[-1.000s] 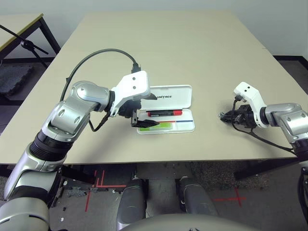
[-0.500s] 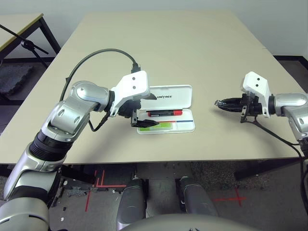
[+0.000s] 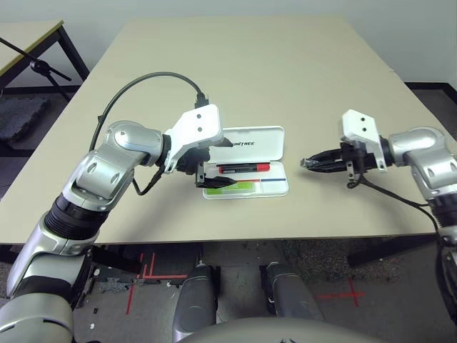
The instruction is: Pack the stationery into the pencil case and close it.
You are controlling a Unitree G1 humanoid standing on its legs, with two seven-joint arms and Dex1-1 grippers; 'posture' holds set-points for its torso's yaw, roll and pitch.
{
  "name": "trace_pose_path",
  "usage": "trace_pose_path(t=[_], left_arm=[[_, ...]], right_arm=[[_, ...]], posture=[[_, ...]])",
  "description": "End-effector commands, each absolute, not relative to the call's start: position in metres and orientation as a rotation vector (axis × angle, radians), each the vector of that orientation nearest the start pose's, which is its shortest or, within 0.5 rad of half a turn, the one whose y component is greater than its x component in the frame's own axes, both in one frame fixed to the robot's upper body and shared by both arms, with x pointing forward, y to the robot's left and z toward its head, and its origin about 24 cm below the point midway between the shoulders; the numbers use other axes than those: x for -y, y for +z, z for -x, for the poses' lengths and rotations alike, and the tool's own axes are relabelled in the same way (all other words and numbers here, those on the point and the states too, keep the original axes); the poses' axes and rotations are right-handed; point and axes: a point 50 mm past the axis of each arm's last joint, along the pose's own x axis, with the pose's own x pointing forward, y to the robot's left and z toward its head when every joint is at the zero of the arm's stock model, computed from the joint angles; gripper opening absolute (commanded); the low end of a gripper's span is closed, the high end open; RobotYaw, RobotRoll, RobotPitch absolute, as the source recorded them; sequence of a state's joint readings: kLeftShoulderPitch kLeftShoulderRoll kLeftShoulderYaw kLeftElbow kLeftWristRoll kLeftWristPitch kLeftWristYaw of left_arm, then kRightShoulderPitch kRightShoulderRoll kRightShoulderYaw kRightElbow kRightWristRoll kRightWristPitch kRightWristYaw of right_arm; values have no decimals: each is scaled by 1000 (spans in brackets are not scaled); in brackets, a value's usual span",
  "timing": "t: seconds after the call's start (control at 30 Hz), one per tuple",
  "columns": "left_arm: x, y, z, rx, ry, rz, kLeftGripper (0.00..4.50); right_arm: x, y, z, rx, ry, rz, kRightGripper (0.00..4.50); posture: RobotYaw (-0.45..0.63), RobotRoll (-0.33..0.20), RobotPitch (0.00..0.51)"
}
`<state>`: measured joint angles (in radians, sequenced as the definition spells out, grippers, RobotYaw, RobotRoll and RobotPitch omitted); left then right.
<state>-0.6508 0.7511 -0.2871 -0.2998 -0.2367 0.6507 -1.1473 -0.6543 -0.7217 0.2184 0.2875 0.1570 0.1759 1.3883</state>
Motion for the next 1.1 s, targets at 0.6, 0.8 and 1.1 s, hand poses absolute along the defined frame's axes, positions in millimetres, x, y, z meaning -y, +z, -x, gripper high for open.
trace_pose_path(t=[0.6, 0.8, 1.1], left_arm=[[-136, 188, -272, -263, -1283, -687, 4500], [-135, 189, -273, -261, -1278, -689, 4500], [-134, 190, -275, -244, -1273, -692, 4500]], right_arm=[[155, 121, -314, -358, 1503, 638, 285], [153, 119, -314, -367, 1508, 646, 285], [148, 133, -313, -300, 1511, 546, 2794]], posture=[[7, 0, 92], [6, 0, 86], [-1, 0, 81]])
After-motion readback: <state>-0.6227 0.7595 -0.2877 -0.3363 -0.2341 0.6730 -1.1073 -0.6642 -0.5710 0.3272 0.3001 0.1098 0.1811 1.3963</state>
